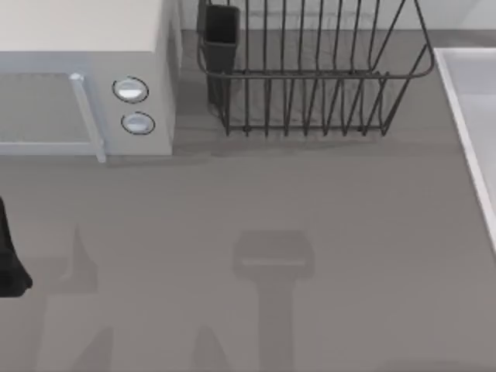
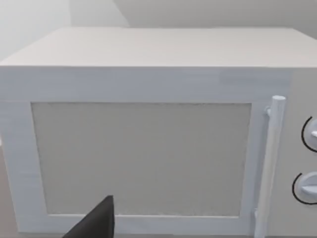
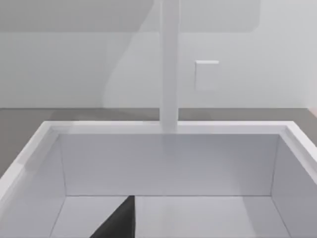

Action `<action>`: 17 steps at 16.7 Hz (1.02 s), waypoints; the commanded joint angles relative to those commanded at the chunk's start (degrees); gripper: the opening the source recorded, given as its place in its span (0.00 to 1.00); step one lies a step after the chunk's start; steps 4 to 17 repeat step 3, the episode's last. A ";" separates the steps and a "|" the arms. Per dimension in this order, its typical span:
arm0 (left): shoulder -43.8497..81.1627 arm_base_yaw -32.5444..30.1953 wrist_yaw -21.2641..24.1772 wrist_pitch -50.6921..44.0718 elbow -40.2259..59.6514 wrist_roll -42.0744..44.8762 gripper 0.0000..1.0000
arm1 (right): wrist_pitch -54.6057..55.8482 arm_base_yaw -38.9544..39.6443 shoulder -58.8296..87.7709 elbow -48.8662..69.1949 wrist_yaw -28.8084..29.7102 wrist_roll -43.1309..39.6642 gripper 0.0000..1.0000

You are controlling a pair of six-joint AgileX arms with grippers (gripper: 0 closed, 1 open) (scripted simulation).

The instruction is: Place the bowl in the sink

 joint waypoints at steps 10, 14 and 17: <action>0.00 0.00 0.00 0.00 0.00 0.00 1.00 | 0.00 0.00 0.00 0.00 0.00 0.00 1.00; 0.00 0.00 0.00 0.00 0.00 0.00 1.00 | 0.00 0.00 0.00 0.00 0.00 0.00 1.00; 0.00 0.00 0.00 0.00 0.00 0.00 1.00 | 0.00 0.00 0.00 0.00 0.00 0.00 1.00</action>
